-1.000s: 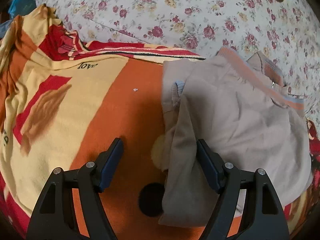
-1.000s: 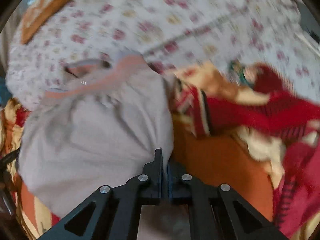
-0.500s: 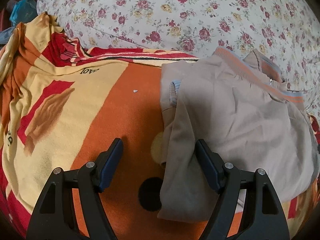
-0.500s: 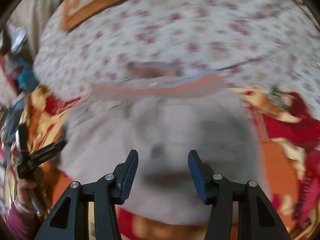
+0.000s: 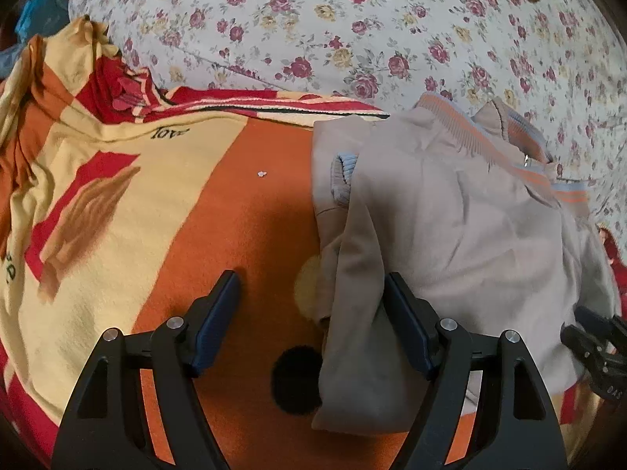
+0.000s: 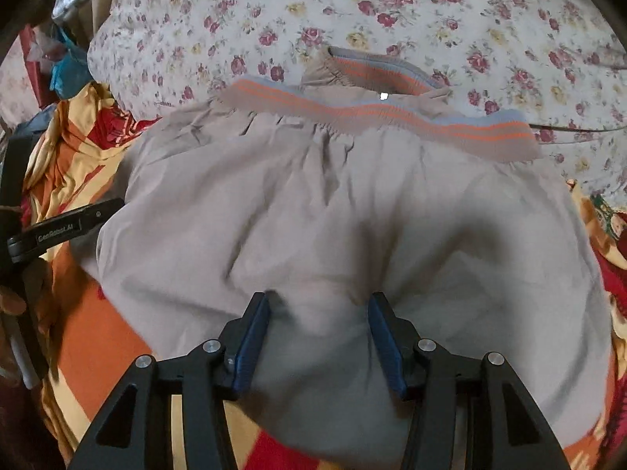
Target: Fold large clothes
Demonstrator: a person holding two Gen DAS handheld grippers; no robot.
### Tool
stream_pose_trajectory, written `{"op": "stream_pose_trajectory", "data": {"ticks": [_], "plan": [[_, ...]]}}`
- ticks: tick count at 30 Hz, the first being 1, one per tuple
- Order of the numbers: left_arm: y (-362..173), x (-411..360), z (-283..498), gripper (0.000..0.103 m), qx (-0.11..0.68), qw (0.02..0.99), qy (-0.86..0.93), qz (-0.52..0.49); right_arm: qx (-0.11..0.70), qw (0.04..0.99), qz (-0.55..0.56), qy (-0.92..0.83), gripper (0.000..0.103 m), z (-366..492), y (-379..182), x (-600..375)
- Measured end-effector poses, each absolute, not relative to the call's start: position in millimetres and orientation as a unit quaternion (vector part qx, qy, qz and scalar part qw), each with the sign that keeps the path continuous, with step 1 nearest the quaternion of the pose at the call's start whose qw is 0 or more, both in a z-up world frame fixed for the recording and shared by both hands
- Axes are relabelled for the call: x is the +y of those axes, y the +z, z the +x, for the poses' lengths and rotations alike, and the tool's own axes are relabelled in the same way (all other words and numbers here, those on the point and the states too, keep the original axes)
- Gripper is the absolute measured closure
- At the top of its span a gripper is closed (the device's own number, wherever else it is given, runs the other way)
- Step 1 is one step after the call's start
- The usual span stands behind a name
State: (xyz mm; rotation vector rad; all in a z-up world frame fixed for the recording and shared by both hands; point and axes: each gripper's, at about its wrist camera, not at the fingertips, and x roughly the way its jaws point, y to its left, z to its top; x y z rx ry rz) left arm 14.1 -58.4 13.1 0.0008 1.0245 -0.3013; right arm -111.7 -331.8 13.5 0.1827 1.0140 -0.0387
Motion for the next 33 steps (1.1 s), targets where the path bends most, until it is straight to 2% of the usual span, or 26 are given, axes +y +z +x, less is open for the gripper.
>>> {"op": "stream_pose_trajectory", "data": {"ticks": [10,14,18,21,28,33], "plan": [[18,-30,26,0.027,0.516,0.832,-0.174,-0.113,0.441,0.889,0.124,-0.005,0.053,-107,55,-325],[19,-32,28,0.025,0.514,0.831,-0.18,-0.113,0.439,0.891,0.116,0.02,0.053,-84,52,-303],[17,-32,34,0.023,0.514,0.829,-0.186,-0.12,0.486,0.868,0.098,0.042,0.052,-68,16,-277],[15,-33,40,0.022,0.515,0.825,-0.192,-0.131,0.474,0.877,0.062,0.044,0.052,-75,14,-268],[13,-47,51,0.022,0.514,0.824,-0.204,-0.122,0.467,0.876,0.112,0.042,0.051,-85,29,-297],[10,-60,58,0.015,0.509,0.826,-0.211,-0.121,0.464,0.873,0.144,0.04,0.051,-90,31,-313]]}}
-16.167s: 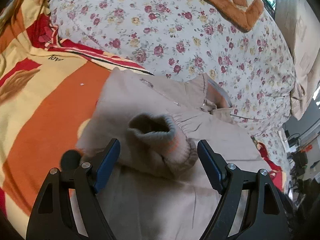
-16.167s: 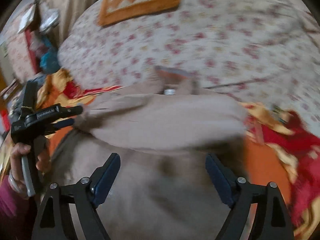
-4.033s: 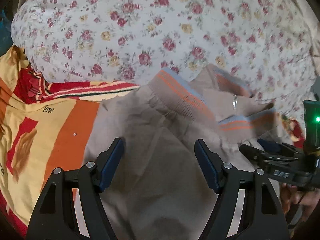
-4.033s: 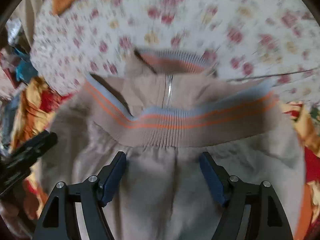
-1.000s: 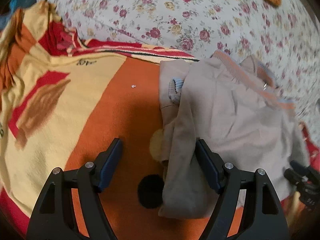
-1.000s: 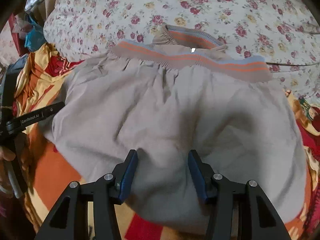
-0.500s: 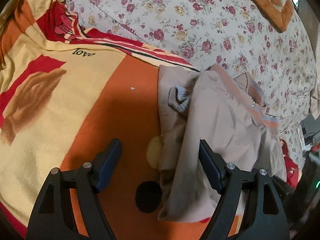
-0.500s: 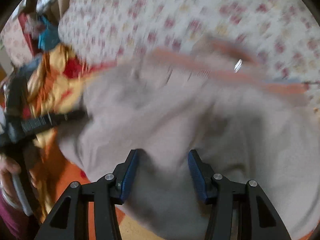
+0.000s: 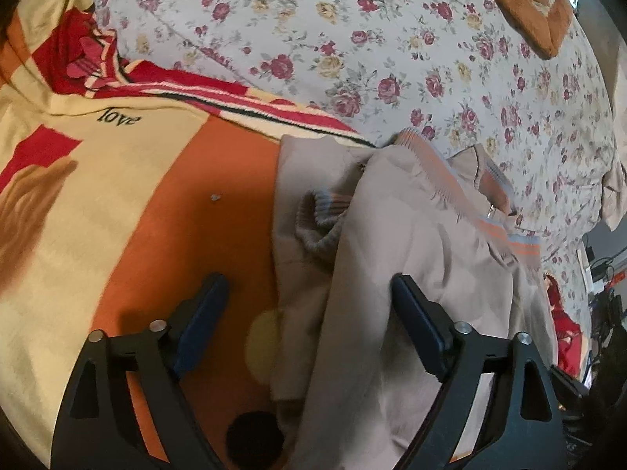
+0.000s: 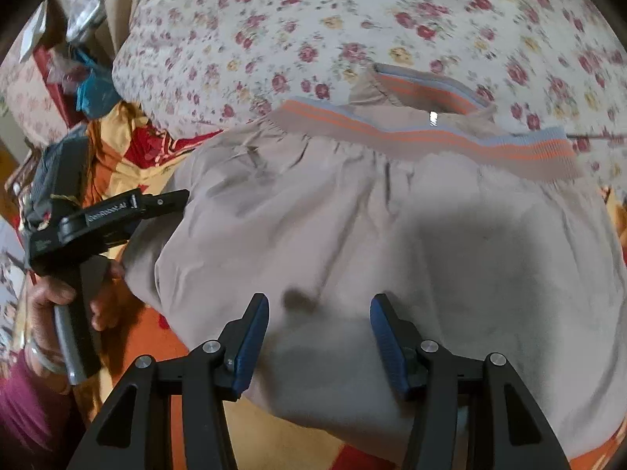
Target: Fold large clothes
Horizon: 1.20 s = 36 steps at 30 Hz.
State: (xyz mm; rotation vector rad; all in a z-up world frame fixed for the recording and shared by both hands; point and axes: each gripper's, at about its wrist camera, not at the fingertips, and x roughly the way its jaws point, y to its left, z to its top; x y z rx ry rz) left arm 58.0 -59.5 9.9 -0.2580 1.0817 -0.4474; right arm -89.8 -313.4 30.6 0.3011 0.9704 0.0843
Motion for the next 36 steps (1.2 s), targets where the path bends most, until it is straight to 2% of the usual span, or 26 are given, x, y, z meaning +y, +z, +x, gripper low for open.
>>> {"op": "stream_pose_trajectory", "data": {"ticks": [6,7,8,9,11,13,16,17,19,24,25,26,28,29,32,36], "plan": [[7,-58,66,0.015,0.513,0.808,-0.239,-0.161,0.454,0.878,0.148,0.038,0.051,-96,37,-323],[6,-57,67,0.022,0.514,0.803,-0.247,-0.17,0.451,0.879,0.149,0.036,0.05,-97,39,-326],[4,-57,68,0.034,0.518,0.794,-0.259,-0.183,0.445,0.882,0.153,0.032,0.049,-97,40,-331],[1,-56,70,0.04,0.525,0.783,-0.27,-0.196,0.441,0.883,0.159,0.026,0.047,-98,41,-336],[0,-57,69,0.05,0.525,0.78,-0.274,-0.202,0.435,0.884,0.169,0.017,0.045,-99,42,-347],[2,-59,68,0.054,0.523,0.782,-0.277,-0.194,0.435,0.882,0.181,0.004,0.045,-99,39,-359],[3,-61,68,0.053,0.523,0.784,-0.272,-0.195,0.439,0.875,0.202,-0.01,0.045,-101,33,-376],[1,-59,68,0.047,0.526,0.782,-0.269,-0.2,0.439,0.875,0.204,-0.012,0.045,-102,32,-378],[-1,-58,70,0.044,0.528,0.777,-0.268,-0.213,0.439,0.875,0.206,-0.015,0.044,-105,31,-383],[1,-64,68,0.044,0.525,0.784,-0.268,-0.194,0.436,0.876,0.204,-0.013,0.045,-106,31,-386],[2,-64,67,0.051,0.523,0.786,-0.27,-0.19,0.434,0.877,0.205,-0.015,0.045,-105,32,-387],[4,-65,66,0.062,0.52,0.787,-0.274,-0.189,0.431,0.878,0.207,-0.018,0.045,-106,33,-390],[9,-66,63,0.077,0.514,0.787,-0.281,-0.192,0.426,0.879,0.213,-0.024,0.045,-106,34,-396],[15,-67,61,0.081,0.508,0.791,-0.282,-0.191,0.423,0.88,0.215,-0.028,0.045,-108,35,-400],[33,-71,50,0.086,0.495,0.795,-0.293,-0.191,0.419,0.884,0.203,-0.048,0.045,-108,32,-412],[62,-84,32,0.088,0.484,0.798,-0.309,-0.184,0.459,0.87,0.171,-0.053,0.046,-94,16,-419]]}}
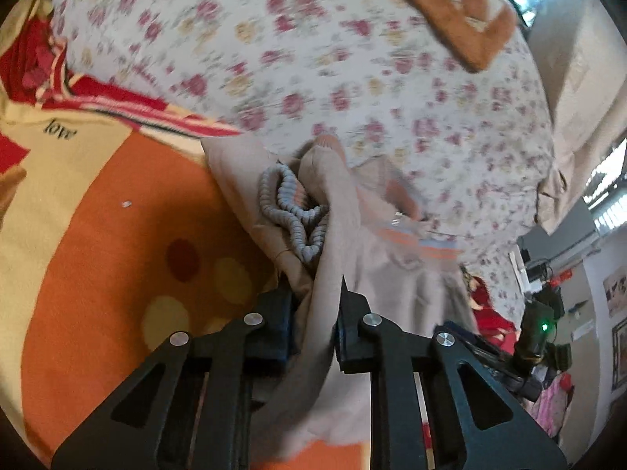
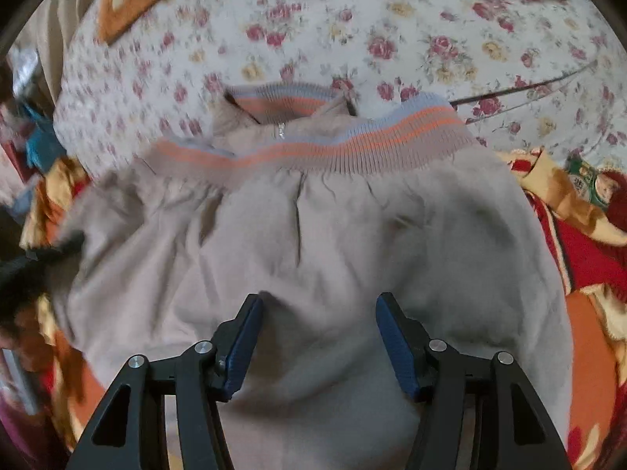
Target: Fold large clothes
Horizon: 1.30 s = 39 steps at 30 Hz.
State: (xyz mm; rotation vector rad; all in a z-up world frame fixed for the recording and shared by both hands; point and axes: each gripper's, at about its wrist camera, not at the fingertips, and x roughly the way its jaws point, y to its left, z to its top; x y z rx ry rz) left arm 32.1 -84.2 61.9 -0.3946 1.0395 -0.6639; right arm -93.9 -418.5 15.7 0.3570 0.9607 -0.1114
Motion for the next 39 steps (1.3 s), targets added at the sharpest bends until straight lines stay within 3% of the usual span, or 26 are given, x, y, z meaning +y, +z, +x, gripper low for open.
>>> {"op": "stream_pose_trajectory", "data": {"ticks": [10,20,25,33,34,38,39], "plan": [[121,-157,-3,0.092,0.463,0.807,-0.339,-0.14,0.425,0.885,0.18,-0.067,0.046,-151,65,-445],[169,-277,-47,0.094,0.448,0.798,-0.398,-0.068,0.339,0.87,0.345,-0.094,0.044,-208,69,-532],[141,-349,-67,0.094,0.476,0.784,-0.396,-0.033,0.315,0.86,0.386,-0.108,0.044,-222,64,-560],[86,-401,-87,0.093,0.51,0.758,-0.406,0.009,0.321,0.831,0.438,-0.117,0.044,-228,47,-581],[88,-400,-89,0.088,0.506,0.759,-0.41,0.012,0.323,0.833,0.434,-0.116,0.044,-227,48,-579],[114,-383,-101,0.043,0.505,0.728,-0.464,0.01,0.327,0.837,0.425,-0.108,0.044,-225,50,-572],[121,-377,-106,0.043,0.498,0.73,-0.468,0.017,0.327,0.837,0.426,-0.107,0.044,-224,49,-572]]}}
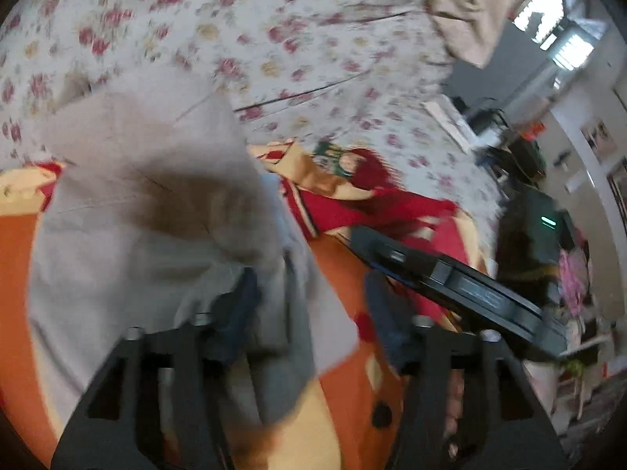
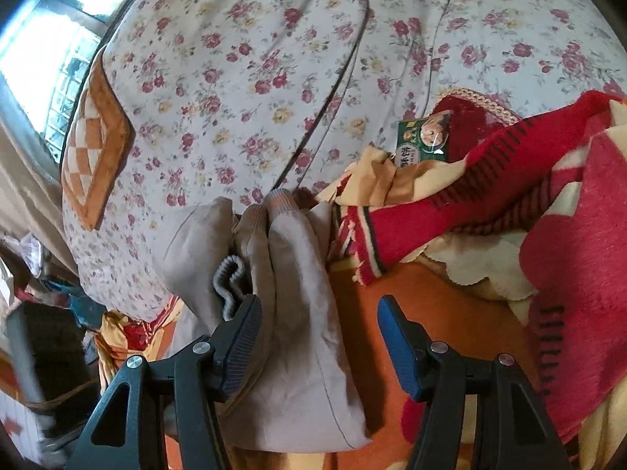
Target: Fold large clothes
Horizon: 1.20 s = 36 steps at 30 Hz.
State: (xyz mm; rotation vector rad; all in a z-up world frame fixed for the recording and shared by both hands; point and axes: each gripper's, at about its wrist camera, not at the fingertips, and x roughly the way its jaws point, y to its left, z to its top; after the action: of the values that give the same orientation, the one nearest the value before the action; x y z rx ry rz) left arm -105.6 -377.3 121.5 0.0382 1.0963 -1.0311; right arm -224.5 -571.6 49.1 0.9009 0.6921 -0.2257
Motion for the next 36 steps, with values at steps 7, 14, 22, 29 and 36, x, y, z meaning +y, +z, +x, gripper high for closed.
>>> {"op": "stream_pose_trajectory", "data": {"ticks": [7,14,22,29,36], "plan": [[154,-313,-108,0.043,0.442,0.792,-0.417,0.067,0.318,0.842,0.433,-0.049,0.034,-225,59,-548],[108,-272,-89,0.043,0.445,0.837,-0.291,0.129,0.332,0.844,0.421,0.011,0.028,-209,61,-508],[65,-273,-93,0.042,0.447,0.84,-0.265,0.157,0.348,0.835,0.424,0.032,0.023,-196,49,-485],[63,-266,-92,0.043,0.453,0.835,-0.277,0.143,0.362,0.862,0.355,0.01,0.08,-172,44,-462],[101,-236,-94,0.043,0.431,0.847,-0.293,0.104,0.357,0.893,0.273,0.007,0.091,-209,83,-453]]}}
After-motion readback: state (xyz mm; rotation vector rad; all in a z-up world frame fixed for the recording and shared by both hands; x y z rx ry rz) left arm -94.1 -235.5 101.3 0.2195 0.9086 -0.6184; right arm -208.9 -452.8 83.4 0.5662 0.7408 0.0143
